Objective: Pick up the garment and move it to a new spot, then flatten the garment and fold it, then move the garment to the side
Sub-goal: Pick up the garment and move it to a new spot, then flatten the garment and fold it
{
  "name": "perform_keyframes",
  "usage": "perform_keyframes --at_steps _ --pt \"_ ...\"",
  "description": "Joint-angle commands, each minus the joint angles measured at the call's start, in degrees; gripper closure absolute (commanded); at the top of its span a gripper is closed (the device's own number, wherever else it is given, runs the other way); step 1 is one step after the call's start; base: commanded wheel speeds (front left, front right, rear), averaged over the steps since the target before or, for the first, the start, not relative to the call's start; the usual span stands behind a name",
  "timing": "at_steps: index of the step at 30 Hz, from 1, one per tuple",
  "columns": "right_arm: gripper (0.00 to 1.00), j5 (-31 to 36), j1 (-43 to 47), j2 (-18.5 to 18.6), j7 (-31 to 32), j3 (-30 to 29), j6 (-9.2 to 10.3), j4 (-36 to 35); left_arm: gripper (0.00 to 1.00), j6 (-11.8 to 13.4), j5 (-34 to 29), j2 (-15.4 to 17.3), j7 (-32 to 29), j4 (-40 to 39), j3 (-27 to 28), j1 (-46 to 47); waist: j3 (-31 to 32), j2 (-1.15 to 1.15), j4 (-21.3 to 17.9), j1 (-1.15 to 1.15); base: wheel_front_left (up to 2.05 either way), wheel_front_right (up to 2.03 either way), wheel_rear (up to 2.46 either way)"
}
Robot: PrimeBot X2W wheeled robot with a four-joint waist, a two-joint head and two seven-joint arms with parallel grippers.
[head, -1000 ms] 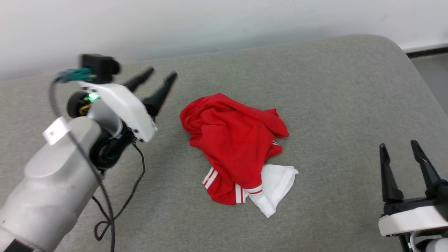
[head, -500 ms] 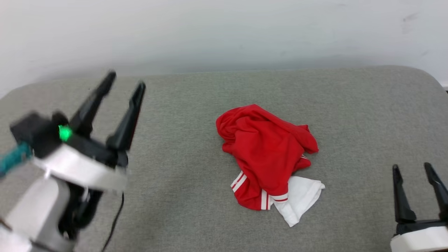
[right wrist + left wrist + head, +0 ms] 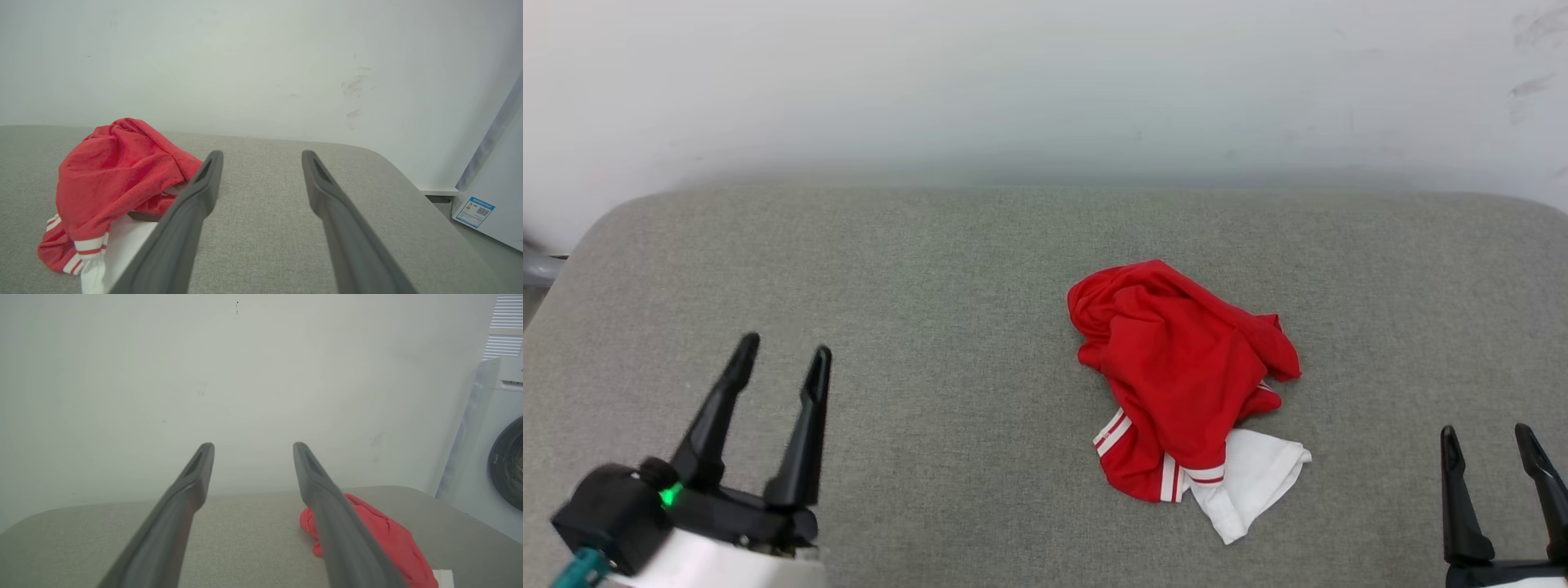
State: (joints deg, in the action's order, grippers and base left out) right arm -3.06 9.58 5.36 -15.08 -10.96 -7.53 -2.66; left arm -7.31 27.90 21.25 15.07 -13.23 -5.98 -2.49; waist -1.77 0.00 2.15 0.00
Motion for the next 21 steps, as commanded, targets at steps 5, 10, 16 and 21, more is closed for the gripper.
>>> perform_keyframes --at_steps 5,10,16,21 --pt "0.0 0.8 1.98 -1.09 -0.15 0.33 0.08 -1.21 0.0 -0.2 -1.76 -2.48 0.11 -1.99 -0.36 -4.97 0.85 0.0 0.52 0.0 0.0 0.0 0.0" --pt "0.0 1.24 3.62 -1.74 -0.15 0.78 0.08 -2.24 0.0 -0.22 -4.13 -4.45 0.11 -3.13 1.19 -9.27 1.45 0.0 0.42 0.0 0.0 0.0 0.0" --pt "0.0 0.98 4.55 -2.27 -0.14 0.95 0.07 -2.53 0.0 -0.23 -5.76 -5.85 0.11 -3.33 2.36 -11.97 1.46 0.0 0.21 0.0 0.0 0.0 0.0" --pt "0.0 1.3 3.83 -2.39 -0.15 1.17 0.08 -2.09 0.0 -0.23 -7.42 -5.24 0.11 -2.66 1.89 -12.29 1.19 0.0 -0.22 0.0 0.0 0.0 0.0"
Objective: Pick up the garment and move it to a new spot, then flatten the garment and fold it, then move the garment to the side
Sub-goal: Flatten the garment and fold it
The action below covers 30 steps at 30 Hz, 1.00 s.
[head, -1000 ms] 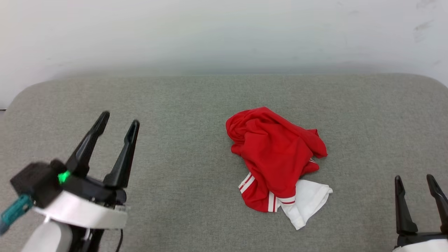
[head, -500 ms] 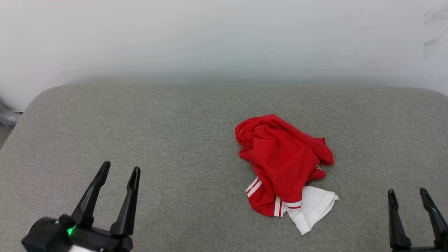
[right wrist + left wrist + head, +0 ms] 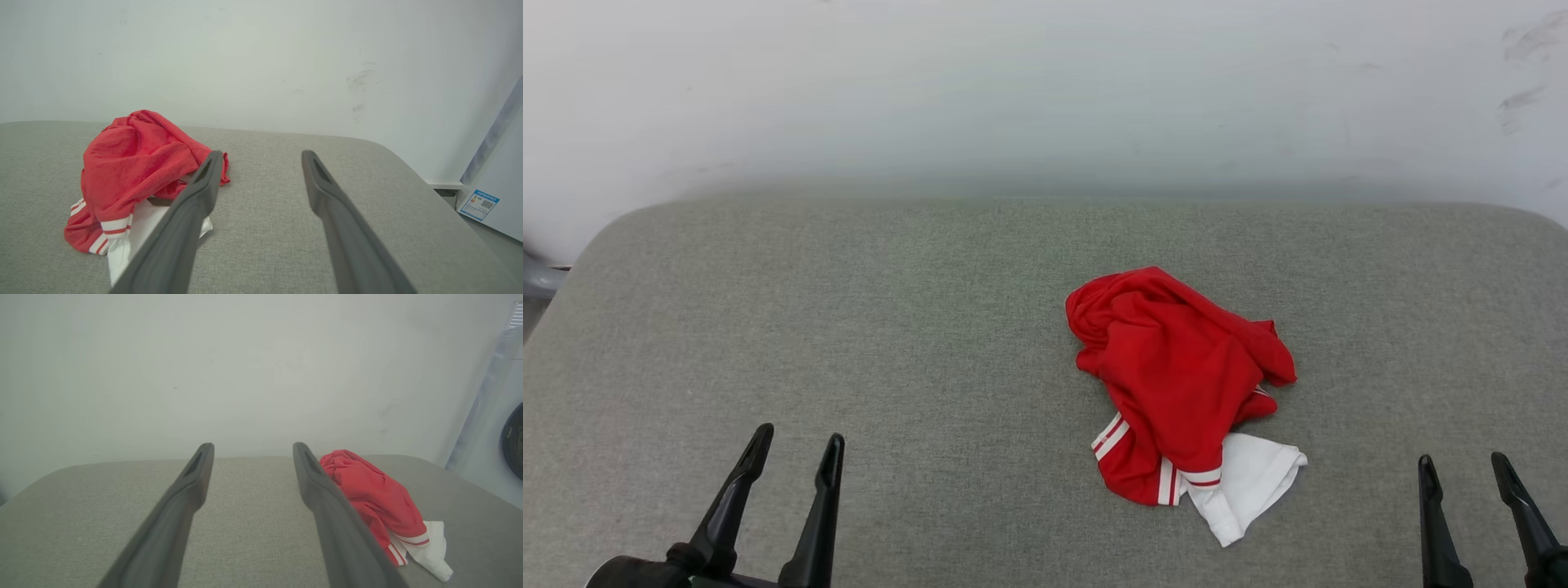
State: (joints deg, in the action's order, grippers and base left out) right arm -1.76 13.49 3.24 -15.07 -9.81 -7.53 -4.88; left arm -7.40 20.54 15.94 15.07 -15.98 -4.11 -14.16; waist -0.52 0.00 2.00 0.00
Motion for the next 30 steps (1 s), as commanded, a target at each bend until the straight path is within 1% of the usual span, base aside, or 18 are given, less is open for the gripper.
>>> perform_keyframes --at_steps 1,2,7,9,12,16,19,21,22,23,25,26,28,30 --pt "0.0 0.04 -0.28 -0.29 -0.15 0.16 0.08 0.25 0.0 -0.14 0.39 -0.42 0.11 0.26 0.5 -0.57 -0.21 0.0 -0.26 0.0 0.0 0.0 0.0" --pt "0.0 0.01 -0.52 -0.3 -0.15 0.22 0.08 0.47 0.0 -0.14 0.74 -0.75 0.11 0.25 0.89 -0.46 -0.36 0.0 -0.47 0.0 0.0 0.0 0.0" --pt "0.0 0.06 -1.49 -0.33 -0.16 0.38 0.07 1.03 0.0 -0.15 0.94 -0.06 0.11 0.43 1.08 0.15 -1.17 0.0 -1.62 0.0 0.0 0.0 0.0" --pt "0.0 0.2 -1.8 -0.32 -0.16 0.33 0.08 1.32 0.0 -0.14 2.43 -0.72 0.11 0.12 1.96 0.65 -1.51 0.0 -2.34 0.0 0.0 0.0 0.0" --pt "0.0 0.1 -2.0 -0.36 -0.16 0.1 0.08 1.69 0.0 -0.14 2.71 0.13 0.11 0.46 2.15 0.97 -2.09 0.0 -3.55 0.0 0.0 0.0 0.0" --pt "0.0 -0.06 -2.97 -0.37 -0.16 -0.16 0.08 2.0 0.0 -0.15 3.95 2.43 0.11 0.89 1.1 2.74 -3.31 0.0 -6.0 0.0 0.0 0.0 0.0" --pt "0.0 -0.53 -3.44 -0.38 -0.15 -0.46 0.08 2.39 0.0 -0.14 8.58 5.85 0.11 1.33 -1.7 5.63 -4.31 0.0 -7.65 0.0 0.0 0.0 0.0" --pt "0.0 -0.83 -3.6 -0.38 -0.16 -0.47 0.08 2.91 0.0 -0.13 11.91 9.61 -0.17 3.11 -3.82 7.66 -4.76 0.0 -8.83 0.0 0.0 0.0 0.0" --pt "0.0 -1.2 -3.94 -0.39 -0.16 -0.54 0.08 3.11 0.0 -0.08 14.22 10.98 -1.15 4.22 -4.3 9.37 -5.05 0.0 -9.39 0.0 0.0 0.0 0.0" --pt "0.0 -1.34 -4.25 -0.39 -0.16 -0.58 0.08 3.45 0.0 -0.09 15.41 12.98 -2.59 4.84 -5.15 11.12 -5.39 0.0 -10.07 0.0 0.0 0.0 0.0" --pt "0.0 -1.76 -4.69 -0.37 -0.16 -0.73 0.07 3.77 0.0 -0.08 20.15 15.23 -6.13 6.22 -6.7 15.07 -6.1 0.0 -11.2 0.0 0.0 0.0 0.0" --pt "0.0 -2.02 -4.83 -0.39 -0.16 -0.63 0.08 4.02 0.0 -0.09 21.4 17.31 -8.08 6.35 -7.96 17.41 -6.44 0.0 -11.78 0.0 0.0 0.0 0.0" --pt "0.0 -2.52 -5.3 -0.39 -0.16 -0.63 0.07 4.58 0.0 -0.08 27.9 17.91 -12.16 7.59 -9.32 22.07 -7.02 0.0 -12.87 0.0 0.0 0.0 0.0" --pt "0.0 -3.26 -5.76 -0.38 -0.16 -0.95 0.08 5.28 0.0 -0.08 32.74 19.74 -17.73 9.68 -10.67 26.74 -7.54 0.0 -14.01 0.0 0.0 0.0 0.0"
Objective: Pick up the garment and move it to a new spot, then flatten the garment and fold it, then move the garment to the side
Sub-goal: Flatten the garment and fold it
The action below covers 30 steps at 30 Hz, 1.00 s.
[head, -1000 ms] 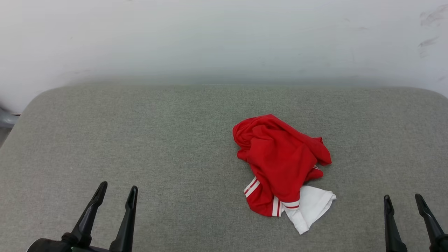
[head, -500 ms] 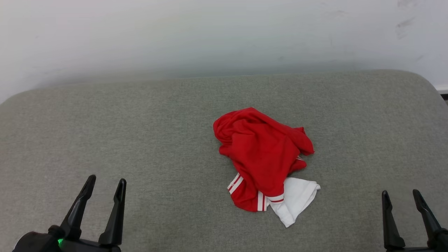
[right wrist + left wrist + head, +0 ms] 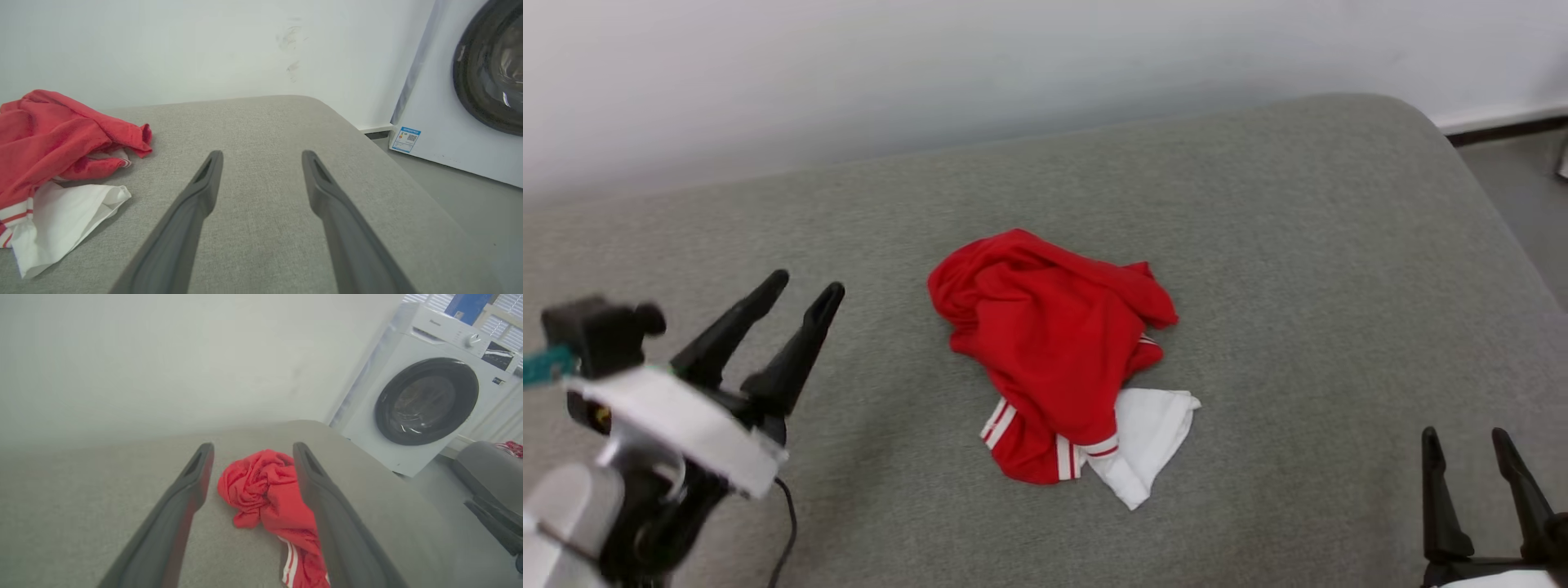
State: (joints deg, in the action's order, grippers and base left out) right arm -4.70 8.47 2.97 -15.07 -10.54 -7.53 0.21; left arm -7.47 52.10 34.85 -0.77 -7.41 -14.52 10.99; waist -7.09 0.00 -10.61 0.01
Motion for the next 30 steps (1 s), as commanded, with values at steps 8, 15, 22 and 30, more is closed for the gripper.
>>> perform_keyframes --at_steps 8,15,22,30 --pt "0.0 -2.08 -2.12 -0.13 -0.15 -0.58 0.07 2.1 0.0 -0.03 6.96 3.52 -23.67 8.21 -13.6 21.86 -3.75 0.0 -4.85 -0.01 0.0 0.0 0.0" --pt "0.0 -3.43 -3.9 -0.13 -0.15 0.07 0.07 2.75 0.0 -0.02 4.4 0.1 -31.91 14.42 -23.71 34.11 -6.46 0.0 -7.74 -0.01 0.0 0.0 0.0" --pt "0.0 -5.27 -5.7 -0.14 -0.16 0.64 0.07 3.51 0.0 -0.02 3.06 -2.32 -34.63 22.56 -32.59 43.79 -10.63 0.0 -11.44 -0.01 0.0 0.0 0.0" --pt "0.0 -8.1 -7.59 -0.13 -0.16 1.5 0.07 4.45 0.0 -0.02 1.76 -2.09 -35.05 28.97 -41.18 52.93 -15.44 0.0 -14.58 -0.01 0.0 0.0 0.0"
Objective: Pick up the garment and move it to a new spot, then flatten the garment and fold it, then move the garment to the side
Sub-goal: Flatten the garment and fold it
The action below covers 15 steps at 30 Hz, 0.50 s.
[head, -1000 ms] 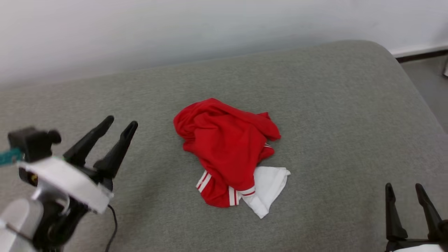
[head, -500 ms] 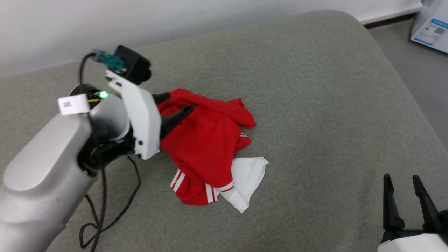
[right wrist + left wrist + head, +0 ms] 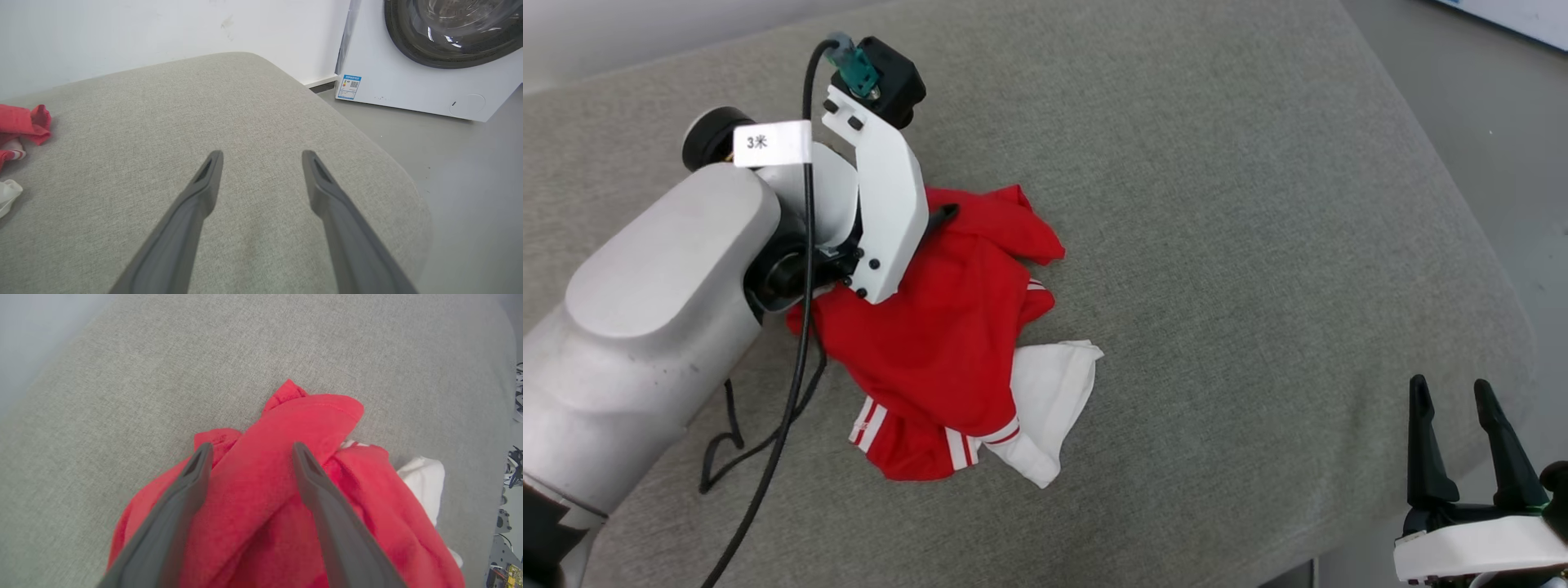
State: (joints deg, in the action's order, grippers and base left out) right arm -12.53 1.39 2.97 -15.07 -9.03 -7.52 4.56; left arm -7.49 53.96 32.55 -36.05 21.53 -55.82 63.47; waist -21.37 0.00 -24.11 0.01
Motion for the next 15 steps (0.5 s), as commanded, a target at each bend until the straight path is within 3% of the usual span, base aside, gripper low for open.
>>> perform_keyframes --at_steps 1,10,11,13,15 --pt "0.0 -0.57 -0.63 -0.15 -0.16 0.19 0.06 0.24 0.0 0.0 0.16 0.32 0.24 0.76 -1.0 1.07 -1.6 0.0 -1.32 -0.01 0.0 0.0 0.0" --pt "0.0 -2.77 -1.24 -0.14 -0.16 0.02 0.06 0.99 0.0 0.0 4.64 1.72 -2.94 1.42 -10.23 3.35 -3.34 0.0 -1.7 -0.01 0.0 0.0 0.0" --pt "0.0 -2.8 -1.38 -0.14 -0.15 0.15 0.06 1.13 0.18 0.0 4.49 2.11 -3.35 1.97 -11.15 3.81 -3.35 0.0 -1.72 -0.01 0.0 0.0 0.0" --pt "0.0 -3.18 -1.72 -0.12 -0.16 0.38 0.06 1.25 1.0 0.01 3.7 2.42 -2.5 2.11 -12.86 4.68 -3.38 0.0 -1.89 -0.01 0.0 0.0 0.0" --pt "0.0 -3.29 -1.75 -0.12 -0.16 0.59 0.06 1.19 1.0 0.01 4.32 2.99 -0.45 2.52 -13.33 5.25 -3.29 0.0 -2.0 -0.01 0.0 0.0 0.0"
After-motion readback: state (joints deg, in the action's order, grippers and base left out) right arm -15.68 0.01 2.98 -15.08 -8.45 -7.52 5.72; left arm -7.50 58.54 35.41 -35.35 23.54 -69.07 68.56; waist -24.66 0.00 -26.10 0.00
